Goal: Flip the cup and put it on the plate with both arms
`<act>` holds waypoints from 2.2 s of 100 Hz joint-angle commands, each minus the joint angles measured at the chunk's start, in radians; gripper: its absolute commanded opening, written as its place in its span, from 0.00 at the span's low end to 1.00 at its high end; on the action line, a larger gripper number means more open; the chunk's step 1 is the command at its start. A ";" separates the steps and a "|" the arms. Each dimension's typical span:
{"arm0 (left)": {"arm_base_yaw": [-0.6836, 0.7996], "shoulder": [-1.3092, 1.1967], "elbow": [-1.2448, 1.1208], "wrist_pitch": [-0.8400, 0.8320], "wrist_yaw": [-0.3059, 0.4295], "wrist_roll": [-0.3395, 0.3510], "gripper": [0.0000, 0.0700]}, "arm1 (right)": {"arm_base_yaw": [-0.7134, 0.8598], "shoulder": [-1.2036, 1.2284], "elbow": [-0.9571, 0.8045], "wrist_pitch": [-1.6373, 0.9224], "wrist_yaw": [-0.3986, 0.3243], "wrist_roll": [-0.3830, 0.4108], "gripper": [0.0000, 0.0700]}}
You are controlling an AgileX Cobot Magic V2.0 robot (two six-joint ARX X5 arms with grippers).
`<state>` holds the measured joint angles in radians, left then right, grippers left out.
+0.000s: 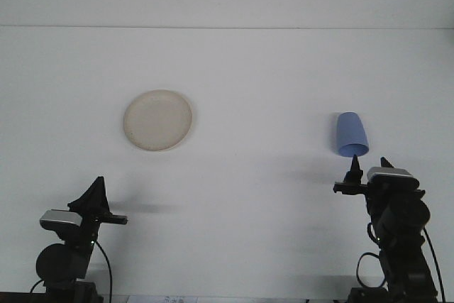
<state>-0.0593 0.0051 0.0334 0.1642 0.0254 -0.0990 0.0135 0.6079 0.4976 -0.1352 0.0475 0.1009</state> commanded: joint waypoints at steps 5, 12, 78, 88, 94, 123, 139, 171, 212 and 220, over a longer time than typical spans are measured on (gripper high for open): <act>0.000 0.000 -0.019 0.010 0.001 -0.008 0.02 | 0.003 0.098 -0.003 0.037 -0.009 -0.021 0.61; 0.000 0.000 -0.019 0.010 0.001 -0.008 0.02 | 0.012 0.158 -0.017 0.083 -0.017 -0.030 0.61; 0.000 0.000 -0.019 0.010 0.001 -0.008 0.02 | 0.050 0.731 -0.100 0.695 -0.021 0.038 0.61; 0.000 0.000 -0.019 0.010 0.001 -0.008 0.02 | 0.046 0.801 -0.098 0.783 -0.012 0.037 0.61; 0.000 0.000 -0.019 0.010 0.001 -0.008 0.02 | 0.038 0.839 -0.098 0.827 -0.008 0.037 0.61; 0.000 0.000 -0.019 0.010 0.001 -0.008 0.02 | -0.035 0.983 -0.047 0.918 -0.040 0.037 0.55; 0.000 0.000 -0.019 0.010 0.002 -0.008 0.02 | -0.064 1.029 0.006 0.927 -0.121 0.034 0.16; 0.000 0.000 -0.019 0.010 0.001 -0.008 0.02 | 0.004 0.878 0.021 0.736 -0.175 -0.021 0.00; 0.000 0.000 -0.019 0.010 0.001 -0.008 0.02 | 0.433 0.470 0.579 -0.525 -0.183 -0.107 0.00; 0.000 0.000 -0.019 0.010 0.001 -0.008 0.02 | 0.516 0.509 0.733 -0.740 -0.183 -0.129 0.00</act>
<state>-0.0593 0.0051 0.0334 0.1642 0.0254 -0.0990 0.4774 1.0725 1.1160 -0.6498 -0.1329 0.0090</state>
